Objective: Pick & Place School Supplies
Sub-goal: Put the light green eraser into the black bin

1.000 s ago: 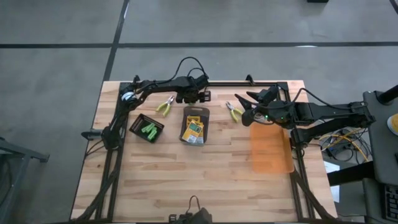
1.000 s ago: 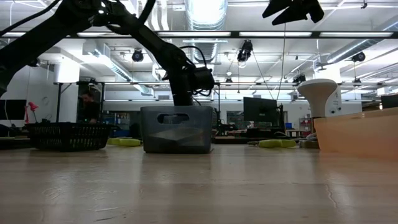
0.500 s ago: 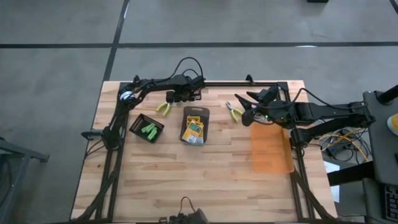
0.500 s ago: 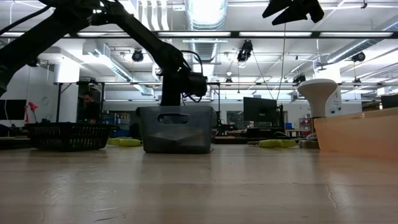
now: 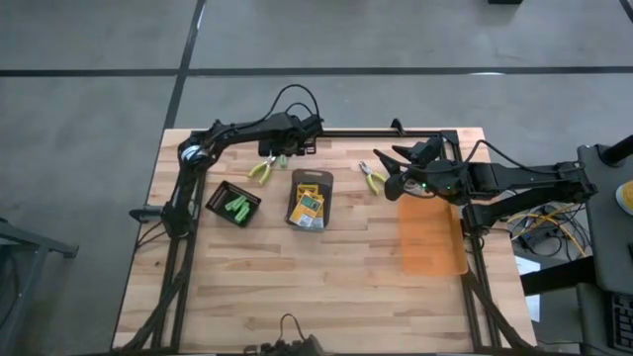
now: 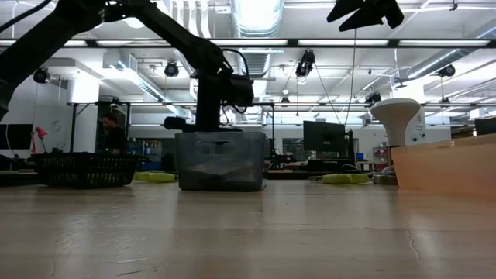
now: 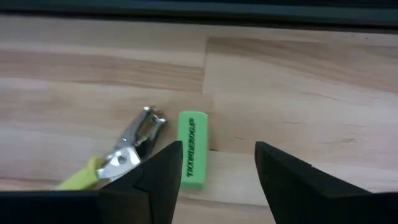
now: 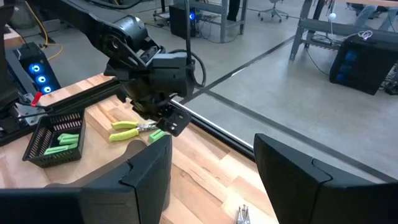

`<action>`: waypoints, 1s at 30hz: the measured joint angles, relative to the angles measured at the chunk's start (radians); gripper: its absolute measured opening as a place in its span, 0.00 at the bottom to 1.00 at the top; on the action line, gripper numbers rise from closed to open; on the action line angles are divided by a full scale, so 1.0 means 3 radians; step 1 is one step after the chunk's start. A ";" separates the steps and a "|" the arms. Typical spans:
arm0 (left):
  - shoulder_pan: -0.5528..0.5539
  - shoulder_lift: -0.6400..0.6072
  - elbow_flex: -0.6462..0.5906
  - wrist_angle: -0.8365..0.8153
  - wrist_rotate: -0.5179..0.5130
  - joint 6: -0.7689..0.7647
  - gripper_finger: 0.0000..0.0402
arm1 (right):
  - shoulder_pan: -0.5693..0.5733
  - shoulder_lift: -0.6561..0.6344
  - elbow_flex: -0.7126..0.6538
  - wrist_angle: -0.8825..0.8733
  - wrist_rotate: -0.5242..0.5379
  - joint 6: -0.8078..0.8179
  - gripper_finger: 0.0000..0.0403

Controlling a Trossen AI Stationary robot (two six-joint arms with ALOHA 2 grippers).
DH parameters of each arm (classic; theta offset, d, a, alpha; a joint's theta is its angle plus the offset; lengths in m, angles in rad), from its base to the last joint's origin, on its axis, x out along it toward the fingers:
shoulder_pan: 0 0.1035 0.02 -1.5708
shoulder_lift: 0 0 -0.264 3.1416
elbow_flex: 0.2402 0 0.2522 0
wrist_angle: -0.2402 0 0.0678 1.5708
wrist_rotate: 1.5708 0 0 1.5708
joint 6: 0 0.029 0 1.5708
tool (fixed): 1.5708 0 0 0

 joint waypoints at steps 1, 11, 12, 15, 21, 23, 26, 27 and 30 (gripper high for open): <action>0.0001 -0.0003 0.0000 -0.0001 -0.0001 0.0045 0.51 | 0.0000 0.0000 0.0000 0.0000 0.0000 0.0000 0.56; 0.0014 0.0000 -0.0231 -0.0035 0.0064 -0.0079 0.51 | 0.0000 0.0000 0.0000 0.0000 -0.0001 0.0000 0.56; 0.0018 0.0000 -0.0256 -0.0015 0.0084 -0.0085 0.51 | 0.0000 0.0000 0.0000 0.0000 0.0000 0.0000 0.56; 0.0023 0.0002 -0.0308 0.0072 0.0110 -0.0086 0.51 | 0.0000 0.0000 0.0000 0.0000 0.0000 0.0000 0.56; 0.0032 0.0004 -0.0444 0.0293 0.0162 -0.0080 0.51 | 0.0000 0.0000 0.0000 0.0000 -0.0001 0.0000 0.56; 0.0034 0.0004 -0.0528 0.0389 0.0210 -0.0081 0.51 | 0.0000 0.0000 0.0000 0.0000 0.0000 0.0000 0.56; 0.0039 -0.0010 -0.0639 0.0550 0.0261 -0.0082 0.51 | 0.0000 0.0000 0.0000 0.0000 -0.0001 0.0000 0.56; 0.0041 -0.0014 -0.0662 0.0582 0.0283 -0.0082 0.51 | 0.0002 -0.0001 0.0000 0.0000 0.0000 0.0000 0.56; 0.0048 -0.0016 -0.0679 0.0619 0.0333 -0.0083 0.51 | 0.0002 0.0000 0.0000 0.0000 -0.0001 0.0000 0.56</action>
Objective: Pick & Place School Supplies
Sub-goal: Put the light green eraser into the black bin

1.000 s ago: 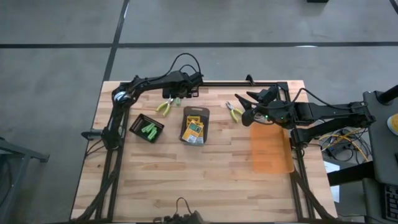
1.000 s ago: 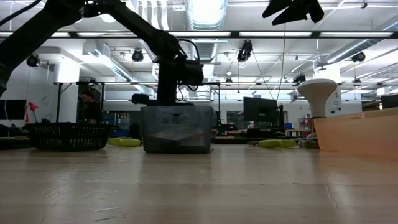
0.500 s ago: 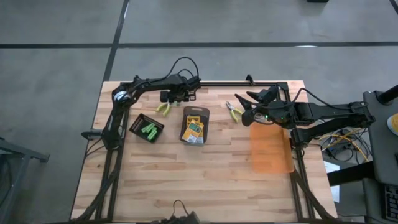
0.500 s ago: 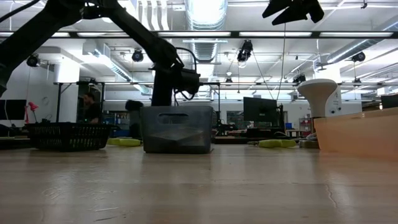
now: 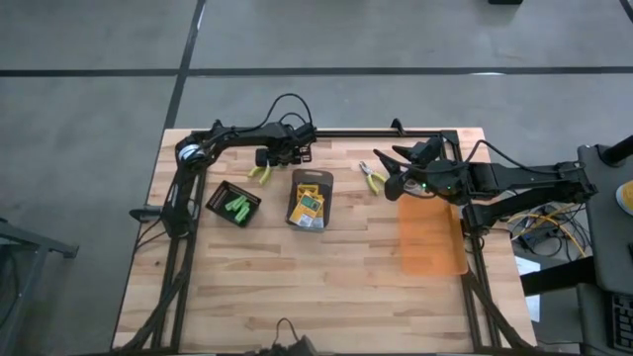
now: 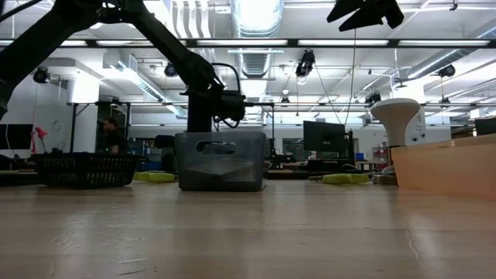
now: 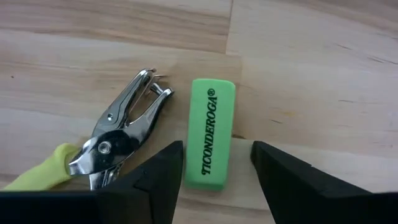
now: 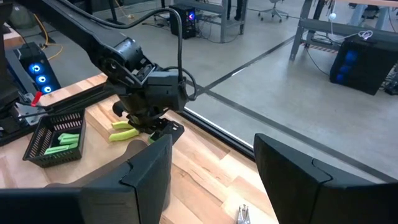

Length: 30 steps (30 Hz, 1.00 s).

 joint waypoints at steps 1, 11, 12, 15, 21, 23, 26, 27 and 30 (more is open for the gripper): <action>-0.0001 0.0001 0.0006 -0.0004 -0.0001 0.0003 0.51 | 0.0000 0.0000 0.0000 0.0000 0.0000 0.0000 0.56; 0.0057 0.0015 0.0068 0.0001 0.0007 0.0156 0.51 | 0.0000 -0.0001 0.0000 0.0000 0.0000 0.0000 0.56; 0.0061 0.0015 0.0060 0.0010 0.0011 0.0156 0.51 | 0.0000 0.0000 0.0000 0.0000 0.0000 0.0000 0.56; 0.0066 0.0014 0.0053 0.0006 0.0011 0.0153 0.47 | 0.0000 0.0000 0.0000 0.0000 0.0000 0.0000 0.56; 0.0070 0.0014 0.0053 -0.0007 0.0006 0.0154 0.39 | 0.0000 -0.0001 0.0000 0.0000 0.0000 0.0000 0.56; 0.0070 0.0014 0.0053 -0.0008 0.0003 0.0154 0.36 | 0.0000 0.0000 0.0000 0.0000 0.0000 0.0000 0.56; 0.0070 0.0015 0.0052 -0.0012 -0.0007 0.0155 0.32 | 0.0000 0.0000 0.0000 0.0000 0.0000 0.0000 0.56; 0.0070 0.0015 0.0052 -0.0015 -0.0010 0.0154 0.30 | 0.0000 0.0000 0.0000 0.0000 0.0001 0.0000 0.56; 0.0071 0.0015 0.0052 -0.0019 -0.0012 0.0155 0.27 | -0.0003 0.0000 0.0000 0.0000 0.0001 0.0000 0.56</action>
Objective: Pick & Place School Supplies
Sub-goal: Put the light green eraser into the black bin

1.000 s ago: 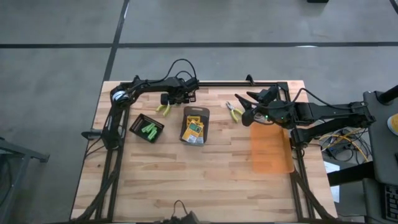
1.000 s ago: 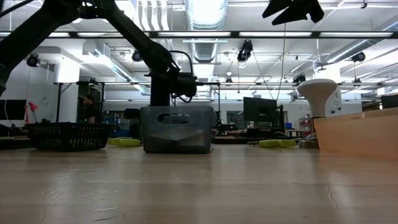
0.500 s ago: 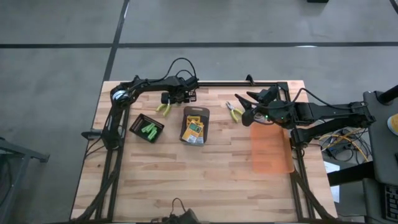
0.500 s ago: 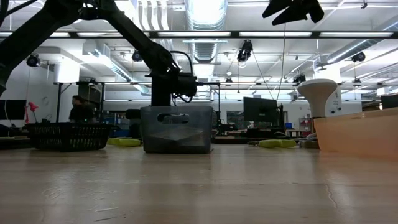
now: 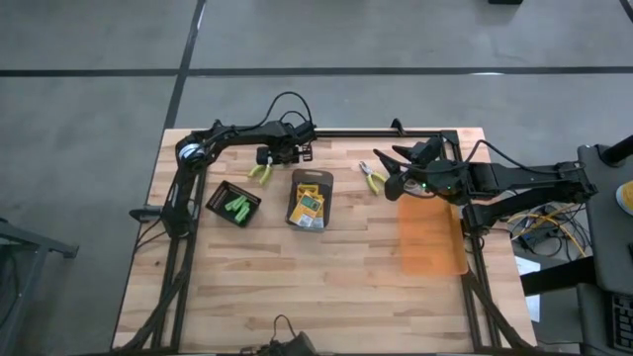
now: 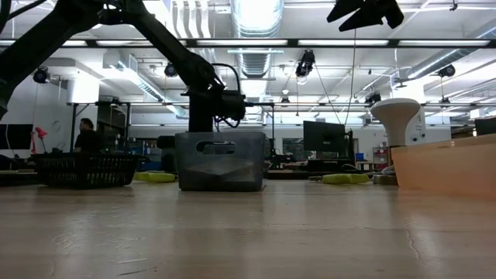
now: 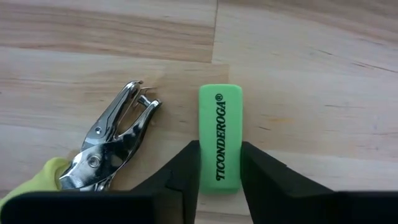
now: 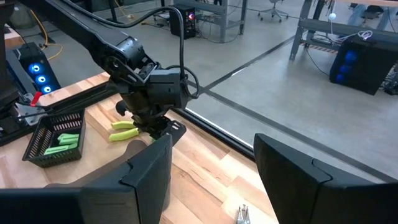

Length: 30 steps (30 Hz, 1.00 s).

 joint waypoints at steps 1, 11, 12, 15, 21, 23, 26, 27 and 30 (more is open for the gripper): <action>0.0000 0.0000 0.0000 -0.0002 -0.0001 0.0000 0.26 | 0.0000 0.0000 0.0000 0.0000 0.0000 0.0000 0.56; 0.0001 0.0011 0.0076 -0.0062 -0.0006 -0.0005 0.25 | 0.0001 0.0000 0.0000 0.0000 -0.0001 0.0000 0.56; 0.0003 0.0011 0.0101 -0.0069 -0.0006 -0.0004 0.25 | 0.0001 0.0000 0.0000 0.0000 0.0000 0.0000 0.56; -0.0005 -0.0007 0.0164 -0.0082 -0.0120 -0.0034 0.26 | 0.0001 0.0000 0.0000 0.0000 0.0000 0.0000 0.56; -0.0069 -0.0142 0.0401 -0.0337 -0.0395 -0.0234 0.27 | 0.0003 -0.0001 0.0000 0.0000 -0.0001 0.0000 0.56; -0.0080 -0.0142 0.0517 -0.0515 -0.0405 -0.0298 0.27 | 0.0003 0.0000 0.0000 -0.0001 0.0000 0.0000 0.56; -0.0092 -0.0157 0.0757 -0.0925 -0.0404 -0.0496 0.27 | 0.0003 0.0000 0.0000 0.0000 0.0000 0.0000 0.56; -0.0099 -0.0163 0.0832 -0.1090 -0.0405 -0.0592 0.27 | 0.0003 0.0000 0.0000 0.0000 -0.0001 0.0000 0.56; -0.0143 -0.0164 0.1044 -0.1630 -0.0400 -0.0902 0.27 | 0.0003 0.0000 0.0000 0.0000 -0.0001 0.0000 0.56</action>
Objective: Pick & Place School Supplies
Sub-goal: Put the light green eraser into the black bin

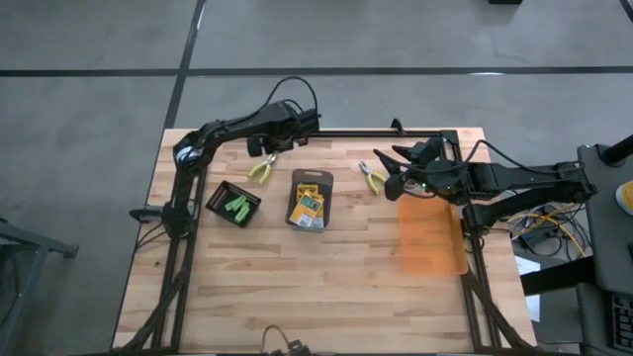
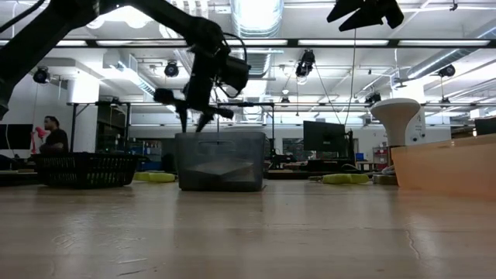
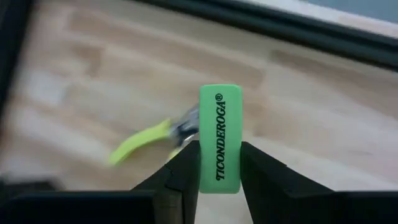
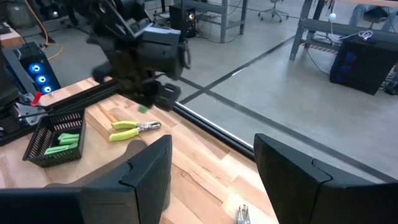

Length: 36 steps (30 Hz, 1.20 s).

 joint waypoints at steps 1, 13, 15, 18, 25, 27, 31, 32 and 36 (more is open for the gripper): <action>-0.0019 0.0000 0.0057 -0.0172 0.0004 -0.0125 0.27 | 0.0000 -0.0001 0.0000 -0.0001 0.0001 0.0000 0.56; -0.0368 -0.0075 0.0077 -0.0881 0.0142 -0.1264 0.27 | 0.0000 0.0000 0.0000 0.0001 0.0000 0.0000 0.56; -0.0422 -0.0094 0.0033 -0.0893 0.0155 -0.1360 0.27 | 0.0000 0.0000 0.0000 0.0001 0.0001 0.0000 0.56; -0.0489 -0.0125 -0.0040 -0.0892 0.0196 -0.1447 0.27 | 0.0000 0.0000 0.0000 0.0001 0.0000 0.0000 0.56; -0.0531 -0.0314 -0.0195 -0.0887 0.0187 -0.1547 0.27 | -0.0003 0.0000 0.0000 0.0000 0.0000 0.0000 0.56; -0.0531 -0.0409 -0.0282 -0.0886 0.0155 -0.1603 0.27 | -0.0003 -0.0001 0.0000 0.0000 0.0001 0.0000 0.56; -0.0533 -0.0658 -0.0532 -0.0889 0.0104 -0.1712 0.27 | -0.0001 0.0000 0.0000 0.0000 0.0001 0.0000 0.56; -0.0533 -0.0718 -0.0616 -0.0890 0.0104 -0.1745 0.27 | -0.0001 0.0000 0.0000 0.0000 0.0001 0.0000 0.56; -0.0536 -0.0972 -0.0981 -0.0891 0.0174 -0.1957 0.27 | -0.0001 0.0000 0.0000 0.0000 0.0000 0.0000 0.56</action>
